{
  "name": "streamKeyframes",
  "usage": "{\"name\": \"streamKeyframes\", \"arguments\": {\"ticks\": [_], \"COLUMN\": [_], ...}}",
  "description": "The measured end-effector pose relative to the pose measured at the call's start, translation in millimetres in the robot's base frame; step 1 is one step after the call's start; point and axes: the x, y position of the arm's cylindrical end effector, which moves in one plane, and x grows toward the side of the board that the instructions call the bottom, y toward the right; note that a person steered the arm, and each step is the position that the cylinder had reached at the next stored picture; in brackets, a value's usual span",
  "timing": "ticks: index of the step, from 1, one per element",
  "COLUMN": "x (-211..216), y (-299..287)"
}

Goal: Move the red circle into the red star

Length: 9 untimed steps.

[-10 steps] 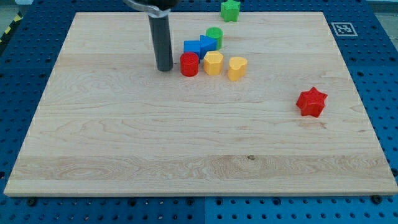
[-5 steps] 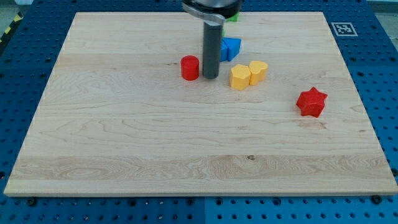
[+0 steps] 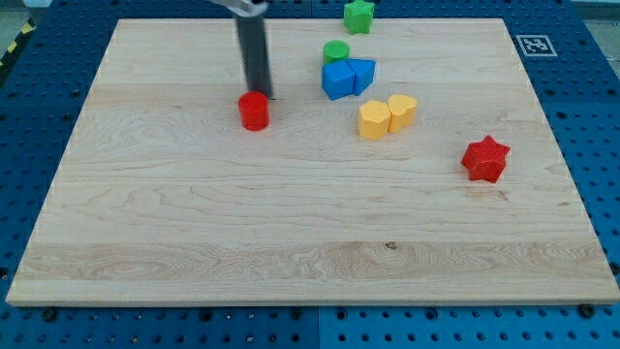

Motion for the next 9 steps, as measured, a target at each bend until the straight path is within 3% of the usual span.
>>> {"name": "streamKeyframes", "arguments": {"ticks": [1, 3, 4, 6, 7, 8, 9], "x": [23, -32, 3, 18, 5, 5, 27], "y": [52, -33, -42, 121, 82, 5, -37]}}
